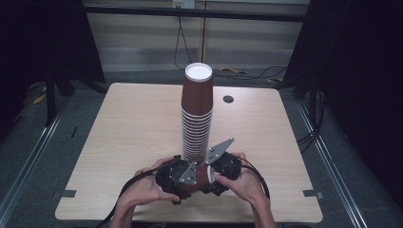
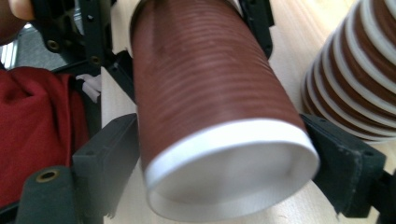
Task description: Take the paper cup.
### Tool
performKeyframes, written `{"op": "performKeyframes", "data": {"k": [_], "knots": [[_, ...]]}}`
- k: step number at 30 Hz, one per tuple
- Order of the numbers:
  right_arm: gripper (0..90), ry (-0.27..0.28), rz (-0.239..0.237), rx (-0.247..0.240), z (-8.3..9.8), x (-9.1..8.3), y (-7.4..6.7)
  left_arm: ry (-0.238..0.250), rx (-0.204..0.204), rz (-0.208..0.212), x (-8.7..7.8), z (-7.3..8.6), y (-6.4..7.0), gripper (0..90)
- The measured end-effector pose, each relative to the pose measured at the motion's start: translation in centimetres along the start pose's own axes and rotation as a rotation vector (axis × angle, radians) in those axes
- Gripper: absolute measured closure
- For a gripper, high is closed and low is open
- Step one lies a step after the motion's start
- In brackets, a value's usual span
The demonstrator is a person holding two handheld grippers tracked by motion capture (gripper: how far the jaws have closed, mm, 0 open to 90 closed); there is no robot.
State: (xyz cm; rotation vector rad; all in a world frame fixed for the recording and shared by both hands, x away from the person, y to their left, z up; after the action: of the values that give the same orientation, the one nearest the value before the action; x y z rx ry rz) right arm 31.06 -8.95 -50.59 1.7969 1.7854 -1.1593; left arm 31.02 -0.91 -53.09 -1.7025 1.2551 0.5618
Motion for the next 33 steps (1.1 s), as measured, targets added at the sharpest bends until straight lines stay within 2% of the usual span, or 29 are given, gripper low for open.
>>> {"op": "performKeyframes", "data": {"k": [1,6,7,8,13,15,17,20,21,23,25,27,30,33], "knots": [[16.0,-0.009,-0.011,0.000,0.0,0.1,-0.1,0.013,-0.018,0.002,0.1,-0.2,0.2,13.7],[16.9,-0.023,-0.034,-0.002,0.0,0.7,-0.2,0.018,-0.010,0.006,-0.1,-0.2,0.3,13.7],[19.2,-0.011,-0.046,-0.010,-0.1,0.8,-0.3,0.039,-0.062,0.012,0.0,-0.5,0.7,13.7],[19.3,-0.012,-0.041,-0.015,-0.2,0.8,-0.3,0.021,-0.019,0.001,-0.1,-0.2,0.3,13.7],[20.1,-0.012,-0.045,-0.017,-0.3,0.9,-0.2,0.025,-0.016,0.003,-0.1,-0.1,0.3,13.7],[20.3,-0.011,-0.047,-0.019,-0.3,0.9,-0.1,0.009,0.023,0.005,-0.3,0.2,0.0,13.3],[20.3,-0.015,-0.051,-0.014,-0.3,0.7,-0.1,0.047,-0.031,0.011,-0.2,-0.1,0.2,12.6],[20.3,0.000,-0.055,-0.015,-0.3,0.6,-0.1,0.057,-0.017,0.008,-0.3,-0.2,0.0,11.4],[20.3,0.005,-0.053,-0.016,-0.3,0.5,-0.1,0.075,-0.039,0.018,-0.3,-0.3,0.1,11.1],[20.2,0.012,-0.054,-0.019,-0.4,0.4,-0.2,0.092,-0.036,0.017,-0.4,-0.4,-0.2,10.6],[20.2,0.013,-0.055,-0.018,-0.4,0.3,-0.3,0.123,-0.066,0.015,-0.7,-0.6,-0.4,10.8],[20.3,0.014,-0.056,-0.018,-0.4,0.4,-0.2,0.139,-0.092,0.031,-0.9,-0.7,-0.4,11.5],[20.4,0.016,-0.058,-0.012,-0.4,0.4,-0.3,0.155,-0.101,0.035,-1.0,-0.6,-0.4,11.4],[20.4,0.014,-0.067,-0.003,-0.2,0.6,-0.3,0.197,-0.103,0.038,-1.1,-0.7,-0.4,11.6]]}}
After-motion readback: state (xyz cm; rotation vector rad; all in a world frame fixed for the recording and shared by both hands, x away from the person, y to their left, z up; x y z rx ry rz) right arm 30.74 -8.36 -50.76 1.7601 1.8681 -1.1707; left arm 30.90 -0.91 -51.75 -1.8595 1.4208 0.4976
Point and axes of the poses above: each handheld gripper's, and its own axes: x roughly forward along the jaws, z roughly out of its underside, y roughly to its right, the point moved 10 cm from there along x, roughly forward along the jaws, and after that the axes turned 13 degrees about -z, right-handed, at the moved point
